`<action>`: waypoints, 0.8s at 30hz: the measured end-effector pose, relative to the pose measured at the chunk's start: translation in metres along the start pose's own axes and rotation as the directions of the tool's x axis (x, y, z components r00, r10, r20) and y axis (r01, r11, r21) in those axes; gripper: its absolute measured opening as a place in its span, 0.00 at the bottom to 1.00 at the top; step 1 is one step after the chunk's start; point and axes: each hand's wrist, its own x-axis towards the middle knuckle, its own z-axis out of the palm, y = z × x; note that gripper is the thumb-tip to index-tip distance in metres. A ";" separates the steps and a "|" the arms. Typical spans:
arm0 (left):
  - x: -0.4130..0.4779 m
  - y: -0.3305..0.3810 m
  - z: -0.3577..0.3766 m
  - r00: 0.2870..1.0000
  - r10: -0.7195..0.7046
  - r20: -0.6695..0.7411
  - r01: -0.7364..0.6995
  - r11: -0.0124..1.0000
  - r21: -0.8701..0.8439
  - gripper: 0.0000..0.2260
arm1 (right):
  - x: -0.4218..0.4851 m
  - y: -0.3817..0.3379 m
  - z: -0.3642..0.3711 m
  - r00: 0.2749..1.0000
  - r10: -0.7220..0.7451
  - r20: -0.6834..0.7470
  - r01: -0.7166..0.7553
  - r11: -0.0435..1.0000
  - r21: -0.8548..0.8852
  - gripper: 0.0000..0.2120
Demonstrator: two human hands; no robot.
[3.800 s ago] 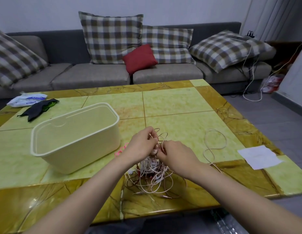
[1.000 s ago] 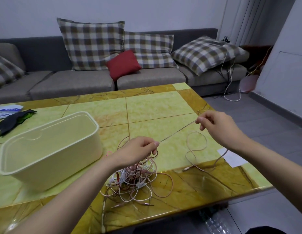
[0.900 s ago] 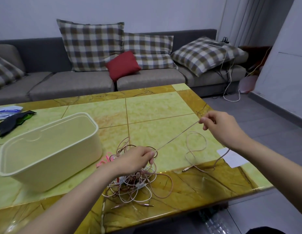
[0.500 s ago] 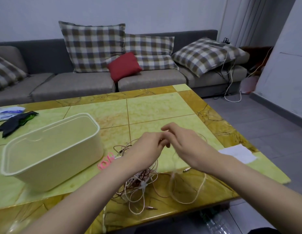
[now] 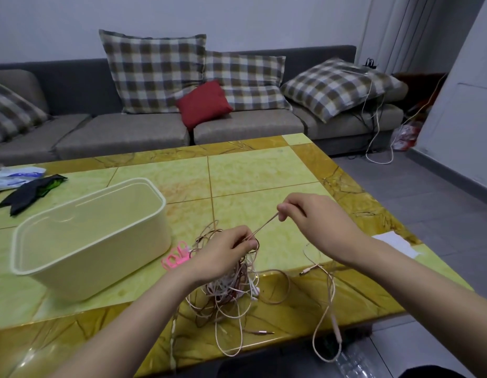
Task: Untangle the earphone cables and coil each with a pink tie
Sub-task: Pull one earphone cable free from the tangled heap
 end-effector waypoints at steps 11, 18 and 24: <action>0.004 -0.007 -0.001 0.998 -0.047 -0.039 0.048 0.998 0.044 0.10 | 0.012 0.023 0.007 0.992 0.094 -0.085 -0.095 0.995 -0.007 0.14; 0.003 -0.003 0.001 1.000 -0.015 0.017 0.010 0.965 0.263 0.13 | 0.018 0.050 0.027 0.954 0.259 0.152 -0.245 0.964 -0.101 0.15; 0.003 0.001 0.002 1.000 -0.012 0.011 0.007 0.941 0.337 0.13 | 0.006 0.039 0.042 0.946 0.173 0.274 -0.135 0.979 -0.151 0.20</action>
